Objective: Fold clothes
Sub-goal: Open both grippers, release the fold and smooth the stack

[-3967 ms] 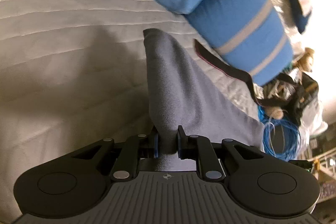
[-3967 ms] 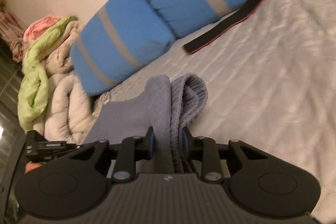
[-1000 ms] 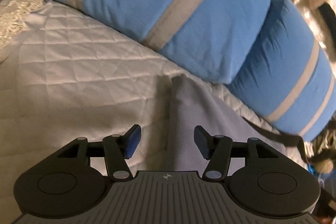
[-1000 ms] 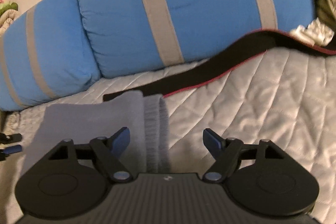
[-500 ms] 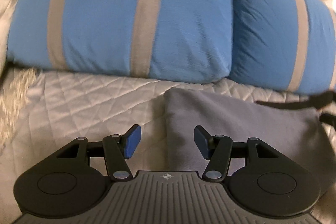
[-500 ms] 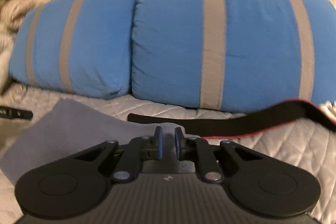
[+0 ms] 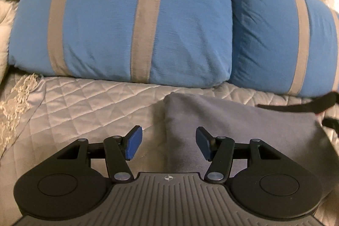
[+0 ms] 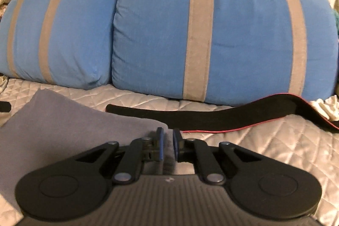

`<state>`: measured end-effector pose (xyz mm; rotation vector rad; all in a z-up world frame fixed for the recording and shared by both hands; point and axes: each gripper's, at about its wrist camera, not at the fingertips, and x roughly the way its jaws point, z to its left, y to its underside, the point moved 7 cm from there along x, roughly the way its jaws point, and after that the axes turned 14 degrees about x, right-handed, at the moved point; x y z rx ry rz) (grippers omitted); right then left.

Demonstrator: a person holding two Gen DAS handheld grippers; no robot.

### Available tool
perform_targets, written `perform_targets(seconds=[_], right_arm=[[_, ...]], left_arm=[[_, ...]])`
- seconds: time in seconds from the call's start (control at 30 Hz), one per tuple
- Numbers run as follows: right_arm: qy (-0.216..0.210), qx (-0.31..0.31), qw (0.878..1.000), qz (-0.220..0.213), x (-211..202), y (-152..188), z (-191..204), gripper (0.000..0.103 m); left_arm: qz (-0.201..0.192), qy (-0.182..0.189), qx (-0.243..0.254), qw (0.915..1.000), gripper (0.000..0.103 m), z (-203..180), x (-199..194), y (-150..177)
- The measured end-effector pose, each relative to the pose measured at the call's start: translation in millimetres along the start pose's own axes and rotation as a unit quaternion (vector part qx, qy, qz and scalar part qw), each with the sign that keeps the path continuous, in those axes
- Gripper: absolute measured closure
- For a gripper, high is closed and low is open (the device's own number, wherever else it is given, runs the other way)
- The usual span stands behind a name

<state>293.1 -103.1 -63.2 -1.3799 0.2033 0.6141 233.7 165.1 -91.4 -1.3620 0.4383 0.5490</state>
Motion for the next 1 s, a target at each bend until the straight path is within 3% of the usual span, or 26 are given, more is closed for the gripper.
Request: perform_targets(seconds=[0.23, 0.37, 0.53, 0.7, 0.87, 1.0], right_arm=[[-0.017, 0.007, 1.0, 0.022, -39, 23, 5, 0.072], [-0.001, 0.006, 0.999, 0.045, -53, 43, 6, 0.073], [0.012, -0.001, 0.999, 0.045, -72, 56, 7, 0.075], [0.011, 0.024, 0.999, 0.045, -88, 62, 3, 0.066], [0.009, 0.066, 0.997, 0.033, -106, 60, -5, 0.024], [-0.004, 0.07, 0.997, 0.025, -120, 59, 0, 0.016]], left_arm=[[0.019, 0.006, -0.03, 0.9993, 0.049, 7, -18, 9], [0.032, 0.003, -0.021, 0.9992, 0.049, 3, -29, 12], [0.042, 0.004, -0.047, 0.998, 0.049, 3, -51, 6], [0.047, 0.027, -0.094, 0.9941, 0.048, 0, -73, 1], [0.026, 0.06, -0.091, 0.9936, 0.047, -19, -93, -7], [0.006, 0.061, -0.061, 0.9962, 0.035, -38, -105, -10]])
